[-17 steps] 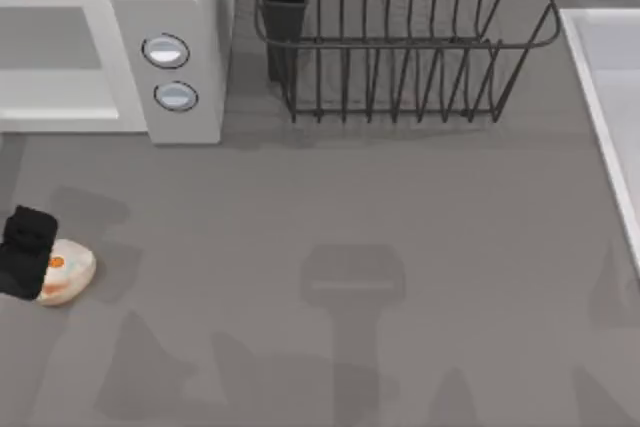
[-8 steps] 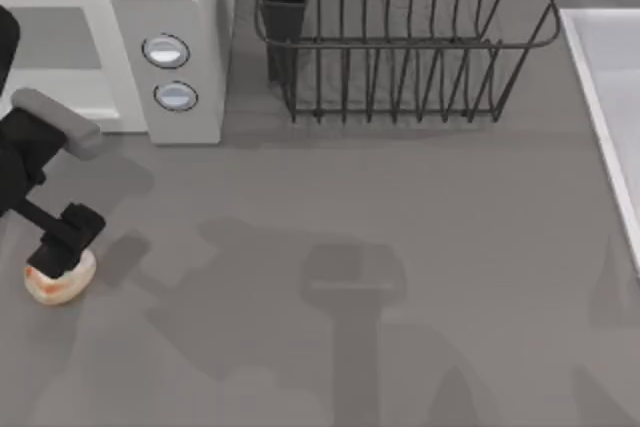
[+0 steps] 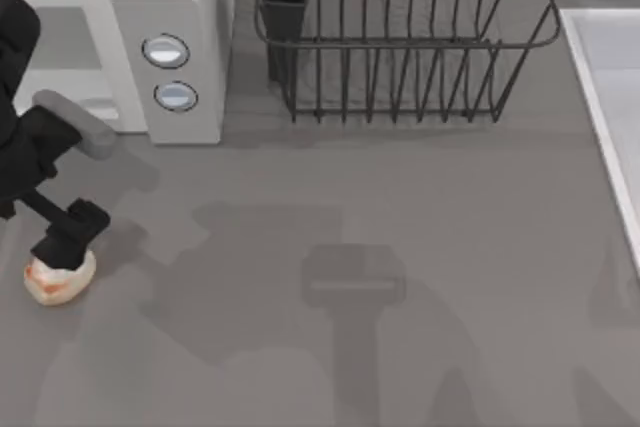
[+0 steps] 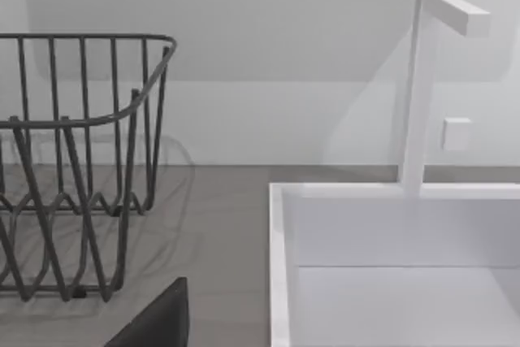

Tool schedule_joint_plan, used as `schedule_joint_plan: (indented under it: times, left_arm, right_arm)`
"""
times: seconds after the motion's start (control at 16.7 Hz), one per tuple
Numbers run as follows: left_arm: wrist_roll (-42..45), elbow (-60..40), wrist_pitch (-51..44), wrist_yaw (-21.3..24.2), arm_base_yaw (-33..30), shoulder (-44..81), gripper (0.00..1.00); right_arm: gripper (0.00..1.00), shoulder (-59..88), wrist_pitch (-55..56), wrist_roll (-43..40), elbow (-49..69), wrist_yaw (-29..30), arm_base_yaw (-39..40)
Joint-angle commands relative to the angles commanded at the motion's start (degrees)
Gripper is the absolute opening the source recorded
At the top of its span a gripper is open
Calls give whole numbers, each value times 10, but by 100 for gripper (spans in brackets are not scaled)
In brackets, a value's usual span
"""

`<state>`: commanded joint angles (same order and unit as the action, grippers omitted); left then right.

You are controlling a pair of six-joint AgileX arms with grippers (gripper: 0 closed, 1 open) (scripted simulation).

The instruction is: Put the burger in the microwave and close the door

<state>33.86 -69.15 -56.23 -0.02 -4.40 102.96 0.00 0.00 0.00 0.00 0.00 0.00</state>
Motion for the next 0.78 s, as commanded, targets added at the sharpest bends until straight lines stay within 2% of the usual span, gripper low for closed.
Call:
schedule_joint_plan:
  times: [0.3,0.78]
  left_arm:
    - [-4,32,23,0,-3,-8,100]
    - [-3,97,136,0,-4,43,100]
  right_arm:
    - [100,0,0,0,0,0,0]
    - [100,0,0,0,0,0,0]
